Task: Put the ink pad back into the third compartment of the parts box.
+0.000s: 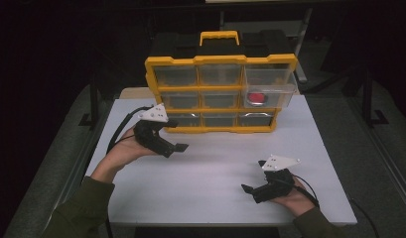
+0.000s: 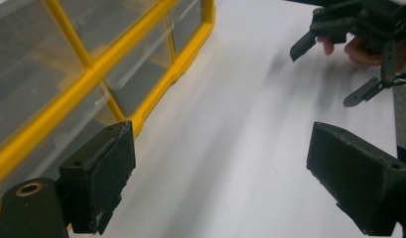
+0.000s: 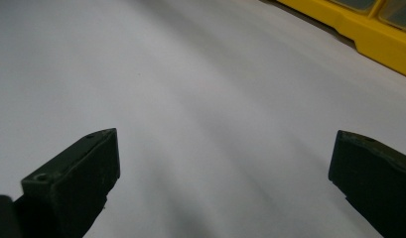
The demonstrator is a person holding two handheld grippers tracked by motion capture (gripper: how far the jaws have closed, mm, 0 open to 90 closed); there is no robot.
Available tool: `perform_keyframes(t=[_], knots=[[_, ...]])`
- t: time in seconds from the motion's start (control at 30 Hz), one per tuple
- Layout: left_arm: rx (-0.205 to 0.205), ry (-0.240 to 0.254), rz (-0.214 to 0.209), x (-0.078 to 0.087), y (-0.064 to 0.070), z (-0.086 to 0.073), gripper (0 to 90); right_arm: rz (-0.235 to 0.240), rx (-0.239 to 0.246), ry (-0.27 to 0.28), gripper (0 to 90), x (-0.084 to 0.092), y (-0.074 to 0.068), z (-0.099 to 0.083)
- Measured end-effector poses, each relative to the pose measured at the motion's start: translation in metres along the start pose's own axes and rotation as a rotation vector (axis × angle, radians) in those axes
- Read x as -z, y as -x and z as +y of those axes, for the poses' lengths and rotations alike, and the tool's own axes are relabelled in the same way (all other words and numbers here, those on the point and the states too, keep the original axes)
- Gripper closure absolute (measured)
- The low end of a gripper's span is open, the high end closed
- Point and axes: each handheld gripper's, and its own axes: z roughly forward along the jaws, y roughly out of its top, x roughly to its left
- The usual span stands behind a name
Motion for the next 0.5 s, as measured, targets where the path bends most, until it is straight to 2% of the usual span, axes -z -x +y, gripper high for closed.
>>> perform_keyframes(t=[0.3, 0.5], knots=[[0.010, 0.013, 0.045, 0.001, 0.008, -0.036, 6.4, 0.000, -0.001, -0.002, 0.0, 0.000, 0.000, 0.000], [0.034, 0.008, 0.068, -0.002, 0.015, -0.065, 2.6, -0.001, 0.001, 0.000, 0.0, 0.000, 0.000, 0.000]])
